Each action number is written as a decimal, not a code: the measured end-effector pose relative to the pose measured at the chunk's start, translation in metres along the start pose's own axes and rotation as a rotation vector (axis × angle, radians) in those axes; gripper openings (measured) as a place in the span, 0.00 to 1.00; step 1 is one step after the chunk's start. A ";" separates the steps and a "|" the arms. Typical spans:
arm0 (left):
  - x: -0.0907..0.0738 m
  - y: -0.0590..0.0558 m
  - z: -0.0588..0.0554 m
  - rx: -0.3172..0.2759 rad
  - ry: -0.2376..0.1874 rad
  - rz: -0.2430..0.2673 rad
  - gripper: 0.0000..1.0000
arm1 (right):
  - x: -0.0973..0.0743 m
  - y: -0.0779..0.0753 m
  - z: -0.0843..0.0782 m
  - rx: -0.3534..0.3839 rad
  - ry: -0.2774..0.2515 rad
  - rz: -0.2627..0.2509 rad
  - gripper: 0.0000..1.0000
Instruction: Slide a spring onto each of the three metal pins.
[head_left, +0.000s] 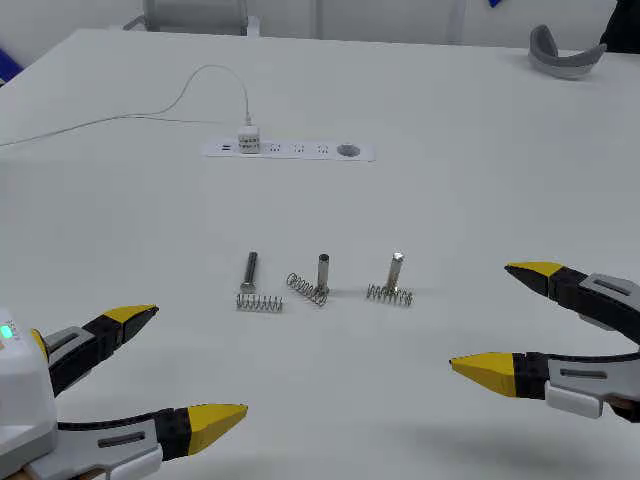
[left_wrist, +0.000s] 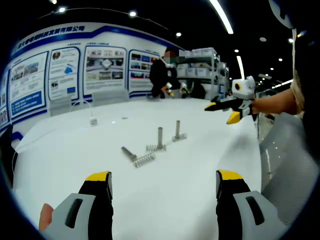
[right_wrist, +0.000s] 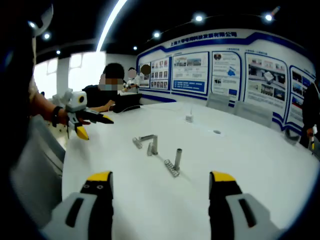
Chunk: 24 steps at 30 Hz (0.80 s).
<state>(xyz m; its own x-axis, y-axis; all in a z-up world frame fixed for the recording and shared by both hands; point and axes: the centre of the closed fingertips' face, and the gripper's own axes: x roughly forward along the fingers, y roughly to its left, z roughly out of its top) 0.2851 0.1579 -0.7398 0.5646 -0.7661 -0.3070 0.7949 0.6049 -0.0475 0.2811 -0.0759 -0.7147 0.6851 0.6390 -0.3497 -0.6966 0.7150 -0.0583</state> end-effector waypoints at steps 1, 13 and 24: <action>0.000 0.000 0.000 -0.001 -0.001 -0.002 0.86 | 0.000 0.000 0.000 0.000 0.002 0.001 0.80; 0.002 -0.002 -0.003 -0.006 0.025 -0.007 0.83 | 0.000 -0.003 -0.002 0.003 0.008 -0.009 0.79; 0.002 -0.001 0.000 0.002 0.016 -0.006 0.82 | -0.002 -0.004 -0.001 0.002 0.007 -0.021 0.78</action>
<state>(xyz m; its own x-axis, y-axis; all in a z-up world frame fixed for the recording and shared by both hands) 0.2856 0.1558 -0.7400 0.5565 -0.7661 -0.3216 0.7986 0.6000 -0.0473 0.2826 -0.0802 -0.7153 0.6983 0.6215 -0.3552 -0.6815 0.7290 -0.0644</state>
